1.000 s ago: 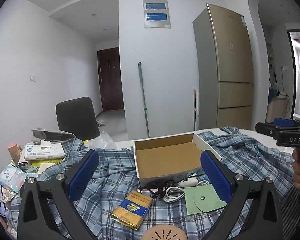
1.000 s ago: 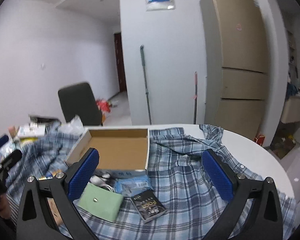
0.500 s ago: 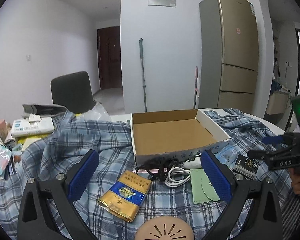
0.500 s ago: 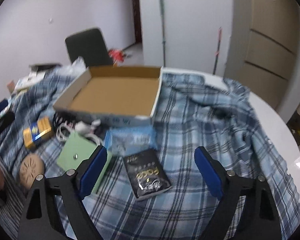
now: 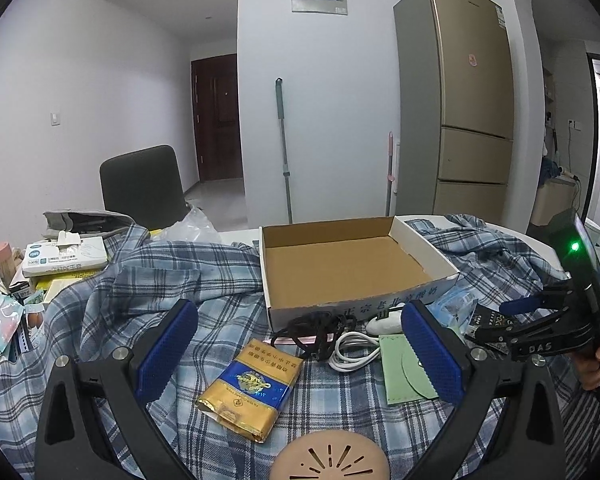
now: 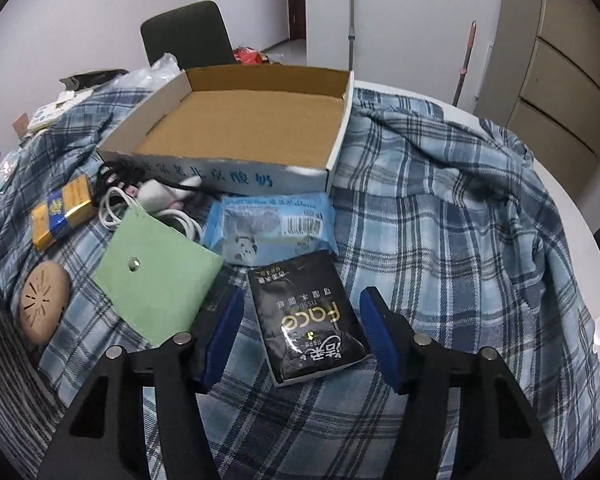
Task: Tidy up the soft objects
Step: 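Grasp the black tissue pack with the right gripper, then grasp the tan round disc with the left gripper while the right holds the tissue pack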
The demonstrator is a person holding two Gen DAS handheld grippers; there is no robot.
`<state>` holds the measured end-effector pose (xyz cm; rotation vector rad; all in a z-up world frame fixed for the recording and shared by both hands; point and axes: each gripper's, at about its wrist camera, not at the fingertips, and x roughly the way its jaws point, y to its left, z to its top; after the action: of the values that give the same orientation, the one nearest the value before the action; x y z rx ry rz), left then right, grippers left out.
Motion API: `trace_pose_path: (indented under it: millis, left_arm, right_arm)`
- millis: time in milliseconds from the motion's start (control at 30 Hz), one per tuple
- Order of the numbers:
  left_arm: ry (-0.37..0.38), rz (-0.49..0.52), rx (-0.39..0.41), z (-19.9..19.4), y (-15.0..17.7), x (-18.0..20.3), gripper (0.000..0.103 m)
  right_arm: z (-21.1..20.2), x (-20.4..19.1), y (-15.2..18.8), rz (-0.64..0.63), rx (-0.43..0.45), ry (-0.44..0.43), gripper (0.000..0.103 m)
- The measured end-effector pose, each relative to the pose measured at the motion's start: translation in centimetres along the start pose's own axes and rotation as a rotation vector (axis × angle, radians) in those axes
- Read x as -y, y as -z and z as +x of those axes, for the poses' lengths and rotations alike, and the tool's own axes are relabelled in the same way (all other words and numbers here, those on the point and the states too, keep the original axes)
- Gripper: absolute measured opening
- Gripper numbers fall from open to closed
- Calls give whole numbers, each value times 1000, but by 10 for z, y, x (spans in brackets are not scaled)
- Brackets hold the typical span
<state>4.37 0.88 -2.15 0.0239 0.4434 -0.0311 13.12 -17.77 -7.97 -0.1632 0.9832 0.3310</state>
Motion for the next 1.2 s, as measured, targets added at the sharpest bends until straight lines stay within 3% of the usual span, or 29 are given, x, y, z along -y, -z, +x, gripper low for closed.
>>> trace_pose_path:
  millis: [133,167,267,367,467,600,767,867,933,967,1200]
  left_arm:
    - [-4,12,9,-1,0,1,103]
    - [-5,14,12,-2,0,2,103]
    - [-4,20,14,-3,0,3,103]
    - [-7,18,13,-3,-1,3,103]
    - [-20,15,5,-4,-3,1,103]
    - [-9,45,-7,-13,-8,-3,103]
    - [30,105,-121,-15,5,-5,103]
    - [84,108,-220,-9,18,-8,102]
    - [90,133,-259,-7,25,-7,89]
    - [94,143,-274,-6,27,-6,87]
    - [178,185,-382,7,38,-2,87]
  right_arm:
    - [11,-1,2,-9,-43,15,58]
    - [11,1,2,0,-43,13,52]
    - [5,3,2,14,-23,1,48]
    - [-10,-3,0,-9,48,22,47]
    - [-43,-12,-1,-32,177,58,47]
    - [-87,-21,-3,2,279,-24,47]
    - [-109,-49,9,-13,301,-82,47]
    - [-99,-64,20,-46,284,-108,47]
    - [-89,-70,26,-68,284,-95,47]
    - [-83,-72,29,-76,279,-87,47]
    - [-61,-72,34,-78,226,-101,48]
